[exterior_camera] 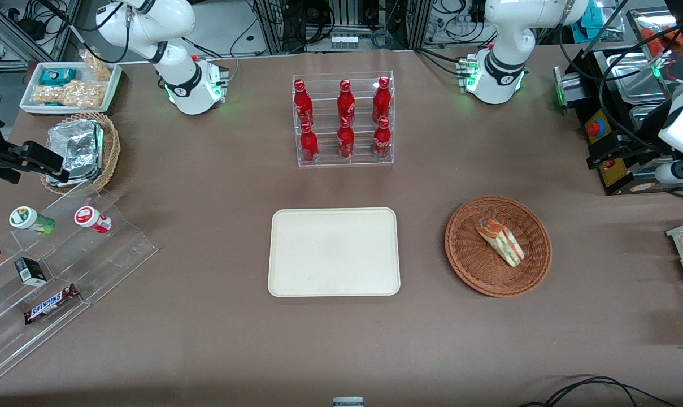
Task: Place sandwich from basket to tray
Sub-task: 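Move the left gripper from rest toward the wicker basket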
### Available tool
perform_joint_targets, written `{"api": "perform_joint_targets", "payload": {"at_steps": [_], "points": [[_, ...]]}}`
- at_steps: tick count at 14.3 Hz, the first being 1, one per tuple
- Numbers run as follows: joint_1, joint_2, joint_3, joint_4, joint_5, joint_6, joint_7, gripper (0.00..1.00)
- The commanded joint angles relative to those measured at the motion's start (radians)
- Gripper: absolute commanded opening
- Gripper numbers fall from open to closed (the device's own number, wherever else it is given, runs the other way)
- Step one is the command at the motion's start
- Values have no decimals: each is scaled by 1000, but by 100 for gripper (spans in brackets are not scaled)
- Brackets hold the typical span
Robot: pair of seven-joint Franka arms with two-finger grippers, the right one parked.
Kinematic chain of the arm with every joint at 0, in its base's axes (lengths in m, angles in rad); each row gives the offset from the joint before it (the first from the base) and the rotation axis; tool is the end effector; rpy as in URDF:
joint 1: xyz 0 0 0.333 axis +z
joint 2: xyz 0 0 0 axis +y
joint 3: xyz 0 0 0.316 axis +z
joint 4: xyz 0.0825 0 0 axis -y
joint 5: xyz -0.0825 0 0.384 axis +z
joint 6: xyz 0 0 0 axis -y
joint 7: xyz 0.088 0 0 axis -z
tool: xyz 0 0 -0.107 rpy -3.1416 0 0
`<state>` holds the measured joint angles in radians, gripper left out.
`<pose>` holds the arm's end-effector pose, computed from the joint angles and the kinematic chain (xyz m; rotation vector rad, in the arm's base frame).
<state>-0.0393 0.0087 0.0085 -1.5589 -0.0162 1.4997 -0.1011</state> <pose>0.5492 -0.0188 0.6193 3.1262 0.1090 -0.1077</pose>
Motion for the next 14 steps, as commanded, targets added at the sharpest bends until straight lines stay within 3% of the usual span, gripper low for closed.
{"api": "perform_joint_targets", "payload": {"at_steps": [1,11,14], "points": [[-14,16,10,28,-1,-16,15,100],[-17,43,5,-38,-1,-18,0,100],[-20,76,5,-149,-1,106,-2,100]]}}
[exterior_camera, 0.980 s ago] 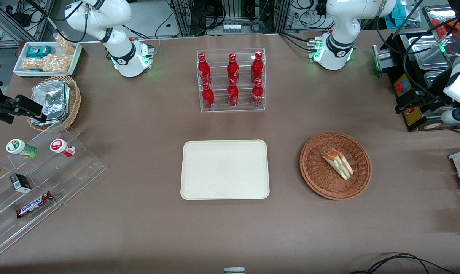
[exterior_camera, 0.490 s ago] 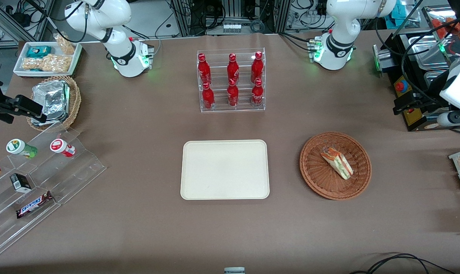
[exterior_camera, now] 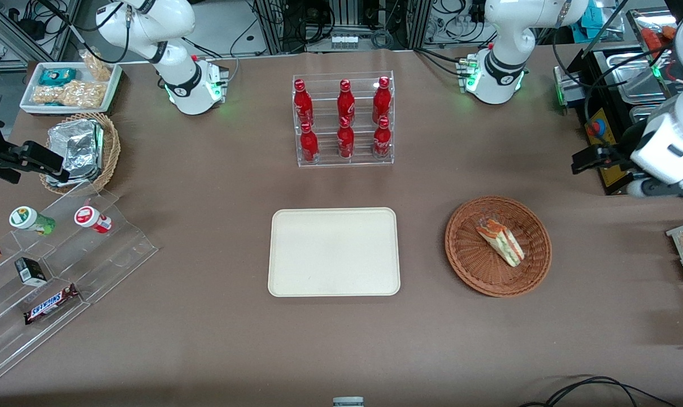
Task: Place sandwich from basket to tray
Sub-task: 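Move the left gripper from rest toward the wicker basket, then lower the open left gripper onto the wrapped sandwich and close it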
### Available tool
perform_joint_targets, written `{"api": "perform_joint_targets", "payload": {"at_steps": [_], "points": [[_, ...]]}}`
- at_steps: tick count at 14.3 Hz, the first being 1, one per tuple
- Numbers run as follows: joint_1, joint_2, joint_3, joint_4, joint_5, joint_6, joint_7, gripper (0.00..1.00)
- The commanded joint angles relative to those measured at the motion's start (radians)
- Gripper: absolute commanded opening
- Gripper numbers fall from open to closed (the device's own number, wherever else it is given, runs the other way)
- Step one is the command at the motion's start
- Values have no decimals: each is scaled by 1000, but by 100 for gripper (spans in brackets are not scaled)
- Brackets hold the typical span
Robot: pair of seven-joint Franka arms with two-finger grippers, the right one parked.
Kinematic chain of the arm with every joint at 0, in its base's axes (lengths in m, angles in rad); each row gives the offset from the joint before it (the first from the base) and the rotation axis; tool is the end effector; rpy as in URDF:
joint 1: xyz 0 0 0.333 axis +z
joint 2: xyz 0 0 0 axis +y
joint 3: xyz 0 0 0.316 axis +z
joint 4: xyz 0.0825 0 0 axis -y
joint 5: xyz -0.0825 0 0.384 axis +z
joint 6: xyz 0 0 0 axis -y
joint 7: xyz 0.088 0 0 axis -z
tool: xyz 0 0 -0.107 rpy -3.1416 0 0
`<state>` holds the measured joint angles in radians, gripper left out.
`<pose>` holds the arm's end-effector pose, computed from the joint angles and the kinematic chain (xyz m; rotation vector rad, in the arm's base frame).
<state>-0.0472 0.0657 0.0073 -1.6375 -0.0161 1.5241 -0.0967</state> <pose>0.5616 -0.0243 0.5530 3.1243 0.0899 -0.2817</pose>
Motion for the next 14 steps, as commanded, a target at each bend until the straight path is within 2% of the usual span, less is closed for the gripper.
{"api": "perform_joint_targets", "payload": {"at_steps": [1,4,6,10,12,14], "points": [[-14,17,6,-140,-1,173,-9,100],[-40,17,5,-316,1,403,-133,100],[-80,22,6,-395,2,537,-290,100],[-117,87,6,-406,31,646,-727,100],[-141,140,6,-395,79,686,-979,100],[-143,184,6,-389,113,688,-1107,100]]}}
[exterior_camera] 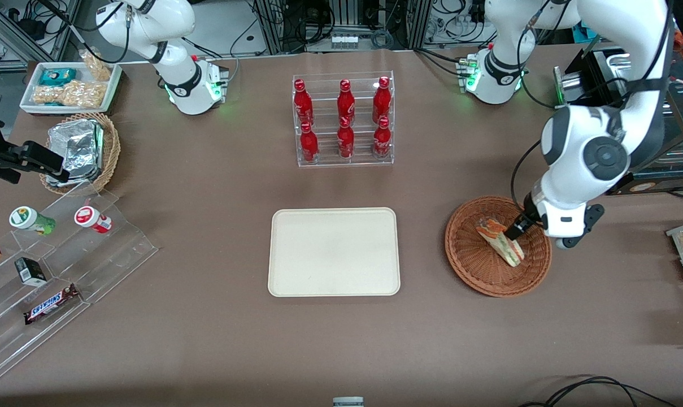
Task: Place sandwich from basket to tray
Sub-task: 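Lower the open left gripper onto the wrapped sandwich and close it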
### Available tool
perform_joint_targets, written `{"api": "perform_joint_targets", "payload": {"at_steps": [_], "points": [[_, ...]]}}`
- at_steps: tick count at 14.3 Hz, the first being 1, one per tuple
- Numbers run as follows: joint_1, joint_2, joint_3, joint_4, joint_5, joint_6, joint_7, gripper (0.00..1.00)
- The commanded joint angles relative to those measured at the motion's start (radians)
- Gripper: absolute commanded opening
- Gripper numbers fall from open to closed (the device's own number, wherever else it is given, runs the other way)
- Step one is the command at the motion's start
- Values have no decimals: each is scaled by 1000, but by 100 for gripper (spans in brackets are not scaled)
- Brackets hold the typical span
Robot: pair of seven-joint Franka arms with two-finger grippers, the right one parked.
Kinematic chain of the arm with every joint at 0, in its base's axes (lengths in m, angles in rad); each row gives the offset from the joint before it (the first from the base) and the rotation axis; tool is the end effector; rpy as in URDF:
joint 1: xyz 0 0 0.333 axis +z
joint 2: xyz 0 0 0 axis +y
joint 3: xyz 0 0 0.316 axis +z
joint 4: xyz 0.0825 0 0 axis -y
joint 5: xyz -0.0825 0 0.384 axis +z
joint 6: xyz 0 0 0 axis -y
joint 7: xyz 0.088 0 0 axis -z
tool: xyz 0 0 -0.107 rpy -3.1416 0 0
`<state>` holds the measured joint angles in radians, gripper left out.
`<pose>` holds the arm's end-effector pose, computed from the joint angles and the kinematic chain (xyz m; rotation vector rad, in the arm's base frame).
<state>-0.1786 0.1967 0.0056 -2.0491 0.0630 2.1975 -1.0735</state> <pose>0.5685 -0.0972 0.3402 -2.7907 -1.2836 0.0143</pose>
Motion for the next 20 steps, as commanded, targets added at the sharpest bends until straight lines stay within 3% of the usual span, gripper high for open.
{"api": "perform_joint_targets", "payload": {"at_steps": [1,7,8,9,11,12,14,18,20], "points": [[-12,75,7,24,34,17,-137,100],[-7,164,7,38,11,85,-160,100],[-8,171,8,44,0,85,-167,95],[-10,176,7,44,-12,85,-167,85],[-12,176,7,37,-17,91,-167,35],[-12,172,7,40,-17,85,-166,15],[-12,150,7,62,-17,52,-152,12],[-12,168,-15,295,-19,-288,-83,11],[-12,181,-50,372,-19,-358,-27,9]]}}
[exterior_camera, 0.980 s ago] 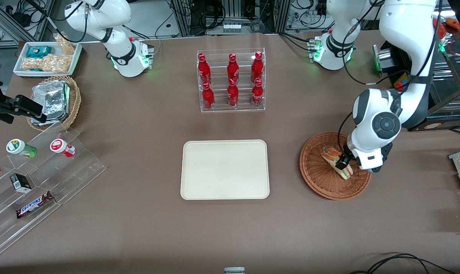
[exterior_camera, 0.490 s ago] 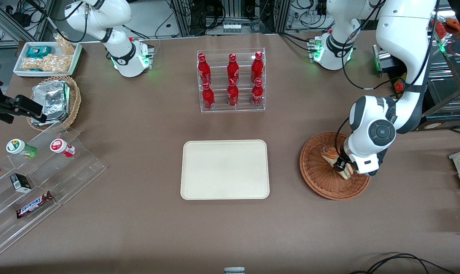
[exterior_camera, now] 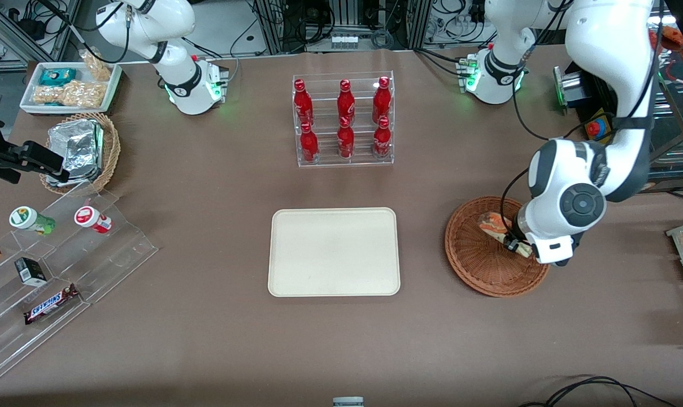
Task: Place sandwich from basket to tray
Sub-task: 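Lift the sandwich and carry it over the cream tray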
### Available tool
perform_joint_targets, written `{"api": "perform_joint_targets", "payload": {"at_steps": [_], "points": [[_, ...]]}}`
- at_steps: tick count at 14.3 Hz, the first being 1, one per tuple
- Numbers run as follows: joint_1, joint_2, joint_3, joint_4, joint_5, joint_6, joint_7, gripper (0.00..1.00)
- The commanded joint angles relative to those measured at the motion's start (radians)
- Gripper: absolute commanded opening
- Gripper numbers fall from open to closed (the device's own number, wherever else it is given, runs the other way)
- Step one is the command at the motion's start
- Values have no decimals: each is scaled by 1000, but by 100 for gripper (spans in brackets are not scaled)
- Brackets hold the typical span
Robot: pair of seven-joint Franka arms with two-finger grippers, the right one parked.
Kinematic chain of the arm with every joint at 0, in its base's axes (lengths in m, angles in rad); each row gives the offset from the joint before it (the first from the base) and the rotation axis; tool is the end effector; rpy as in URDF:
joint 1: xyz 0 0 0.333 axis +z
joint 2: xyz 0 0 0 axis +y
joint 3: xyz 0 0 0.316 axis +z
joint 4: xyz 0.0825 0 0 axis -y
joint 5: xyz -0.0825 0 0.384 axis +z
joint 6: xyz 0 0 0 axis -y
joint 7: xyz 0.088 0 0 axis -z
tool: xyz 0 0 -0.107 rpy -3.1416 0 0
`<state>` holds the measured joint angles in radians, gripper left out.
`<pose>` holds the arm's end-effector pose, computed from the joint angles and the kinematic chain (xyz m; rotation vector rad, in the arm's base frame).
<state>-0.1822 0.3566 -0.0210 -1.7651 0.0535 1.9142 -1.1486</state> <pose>0.6103 -0.1209 0.3469 -2.6624 -1.3235 0.2032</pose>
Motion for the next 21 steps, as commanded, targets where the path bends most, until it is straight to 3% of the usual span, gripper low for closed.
{"api": "perform_joint_targets", "payload": {"at_steps": [1,6,10,17,21], "points": [[-8,27,-48,96,-21,-69,62,8],[-28,224,-235,338,-9,-50,192,7],[-150,367,-235,506,20,9,436,14],[-328,467,-226,576,38,161,359,12],[-401,548,-208,662,118,164,254,12]]}}
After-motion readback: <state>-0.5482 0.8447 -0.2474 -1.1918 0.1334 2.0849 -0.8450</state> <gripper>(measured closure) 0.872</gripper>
